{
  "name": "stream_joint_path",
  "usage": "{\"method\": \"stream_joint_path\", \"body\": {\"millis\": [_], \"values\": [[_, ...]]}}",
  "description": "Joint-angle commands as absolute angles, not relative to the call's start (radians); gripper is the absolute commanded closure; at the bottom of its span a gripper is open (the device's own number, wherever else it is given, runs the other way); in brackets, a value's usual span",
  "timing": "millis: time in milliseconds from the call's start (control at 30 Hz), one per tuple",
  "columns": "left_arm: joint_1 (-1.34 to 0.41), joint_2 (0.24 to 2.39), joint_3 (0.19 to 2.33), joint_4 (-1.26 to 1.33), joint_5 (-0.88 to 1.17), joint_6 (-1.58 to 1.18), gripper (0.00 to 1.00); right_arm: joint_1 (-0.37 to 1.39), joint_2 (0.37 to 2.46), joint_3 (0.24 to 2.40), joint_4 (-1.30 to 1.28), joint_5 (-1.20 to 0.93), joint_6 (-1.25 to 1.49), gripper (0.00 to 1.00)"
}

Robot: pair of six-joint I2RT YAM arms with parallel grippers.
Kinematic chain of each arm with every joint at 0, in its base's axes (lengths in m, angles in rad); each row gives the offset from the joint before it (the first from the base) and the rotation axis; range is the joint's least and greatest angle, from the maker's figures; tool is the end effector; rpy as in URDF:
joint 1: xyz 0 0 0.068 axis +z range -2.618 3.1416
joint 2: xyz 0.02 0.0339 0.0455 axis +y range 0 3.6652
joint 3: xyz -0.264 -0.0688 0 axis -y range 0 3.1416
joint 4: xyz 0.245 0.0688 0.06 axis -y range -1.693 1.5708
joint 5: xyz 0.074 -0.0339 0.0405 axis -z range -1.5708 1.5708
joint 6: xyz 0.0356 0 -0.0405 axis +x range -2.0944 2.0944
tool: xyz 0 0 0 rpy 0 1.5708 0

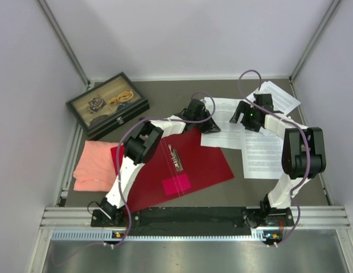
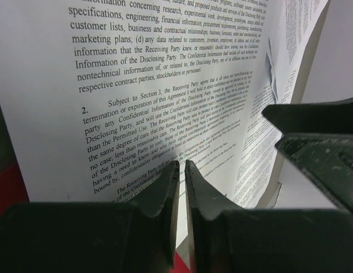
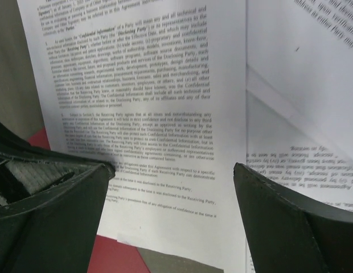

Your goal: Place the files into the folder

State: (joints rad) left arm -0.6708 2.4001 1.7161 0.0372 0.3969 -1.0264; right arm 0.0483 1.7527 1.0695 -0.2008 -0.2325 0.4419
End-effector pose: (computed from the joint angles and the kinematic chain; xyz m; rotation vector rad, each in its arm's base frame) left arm 0.4048 -0.3388 0.1191 -0.1967 2.5172 -1.2726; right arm 0.3637 0.0258 0.1810 0.3842 2.4575 0.4972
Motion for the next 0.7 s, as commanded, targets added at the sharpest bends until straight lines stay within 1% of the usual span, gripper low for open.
{"method": "stream_joint_path", "body": {"millis": [0, 67, 300, 533, 667], "values": [[-0.681, 2.430, 1.690, -0.048, 0.397, -0.996, 0.85, 0.025, 1.796, 1.153, -0.248, -0.153, 0.379, 0.10], [-0.680, 2.431, 1.690, -0.049, 0.399, -0.993, 0.85, 0.015, 1.845, 1.187, -0.259, -0.170, 0.374, 0.10], [-0.680, 2.437, 1.694, -0.052, 0.408, -0.991, 0.85, 0.017, 1.897, 1.219, -0.236, -0.218, 0.368, 0.10], [-0.676, 2.448, 1.692, -0.041, 0.419, -1.002, 0.86, 0.032, 1.908, 1.155, -0.201, -0.278, 0.411, 0.10], [-0.676, 2.453, 1.698, -0.041, 0.422, -1.002, 0.86, 0.034, 1.914, 1.124, -0.161, -0.354, 0.446, 0.10]]}}
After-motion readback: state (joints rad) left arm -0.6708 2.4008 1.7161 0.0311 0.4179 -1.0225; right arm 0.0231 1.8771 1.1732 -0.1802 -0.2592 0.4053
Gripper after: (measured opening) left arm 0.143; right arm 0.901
